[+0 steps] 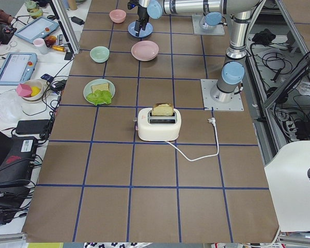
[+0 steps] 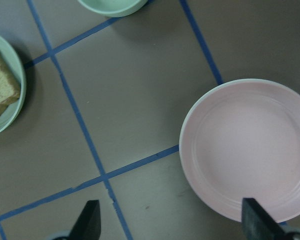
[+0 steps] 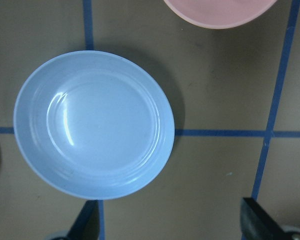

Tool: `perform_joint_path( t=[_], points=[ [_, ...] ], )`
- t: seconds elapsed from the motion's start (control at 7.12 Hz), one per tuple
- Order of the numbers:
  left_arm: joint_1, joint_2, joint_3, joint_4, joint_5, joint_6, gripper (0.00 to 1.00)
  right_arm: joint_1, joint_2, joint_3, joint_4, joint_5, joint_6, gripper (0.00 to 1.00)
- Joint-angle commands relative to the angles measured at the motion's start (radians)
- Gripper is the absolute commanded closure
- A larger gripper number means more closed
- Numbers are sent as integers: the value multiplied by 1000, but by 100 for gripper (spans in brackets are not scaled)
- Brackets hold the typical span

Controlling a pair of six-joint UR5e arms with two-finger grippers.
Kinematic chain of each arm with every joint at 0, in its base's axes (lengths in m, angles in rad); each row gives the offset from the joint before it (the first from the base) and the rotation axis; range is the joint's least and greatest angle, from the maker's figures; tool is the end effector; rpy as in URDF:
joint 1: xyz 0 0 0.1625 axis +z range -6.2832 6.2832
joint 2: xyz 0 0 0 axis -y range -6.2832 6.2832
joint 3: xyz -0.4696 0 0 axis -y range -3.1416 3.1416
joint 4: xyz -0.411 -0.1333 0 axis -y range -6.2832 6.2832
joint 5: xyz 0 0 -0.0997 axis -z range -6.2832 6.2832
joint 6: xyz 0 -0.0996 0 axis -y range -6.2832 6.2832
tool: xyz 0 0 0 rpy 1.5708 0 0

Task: Stack three plates with pink and blue
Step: 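Raise the left arm back toward rest while the right gripper descends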

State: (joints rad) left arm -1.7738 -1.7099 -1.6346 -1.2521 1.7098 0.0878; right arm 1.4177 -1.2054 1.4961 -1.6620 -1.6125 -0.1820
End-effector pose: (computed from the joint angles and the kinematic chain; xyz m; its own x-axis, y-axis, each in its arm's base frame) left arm -0.2336 -0.5421 0.4583 -0.9519 0.2686 -0.1472 0.2848 0.9530 -0.1030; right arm 0.0301 -0.6518 0.3660 -0.9994 -0.0335 0.0043 -0.0319 0.9788 0.2023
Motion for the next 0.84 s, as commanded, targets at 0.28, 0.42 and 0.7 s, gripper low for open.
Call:
perform_joint_path(
  t=[0.28,0.42,0.7],
  points=[
    [209,108,-7,-107,-58,134,0,-42,47,261,-393,3,-56,15],
    [232,130,-8,-148,-135,135,0,-40,47,303,-460,28,-53,16],
    [257,151,-11,-174,-147,136,0,-39,46,352,-482,43,-47,43]
  ],
)
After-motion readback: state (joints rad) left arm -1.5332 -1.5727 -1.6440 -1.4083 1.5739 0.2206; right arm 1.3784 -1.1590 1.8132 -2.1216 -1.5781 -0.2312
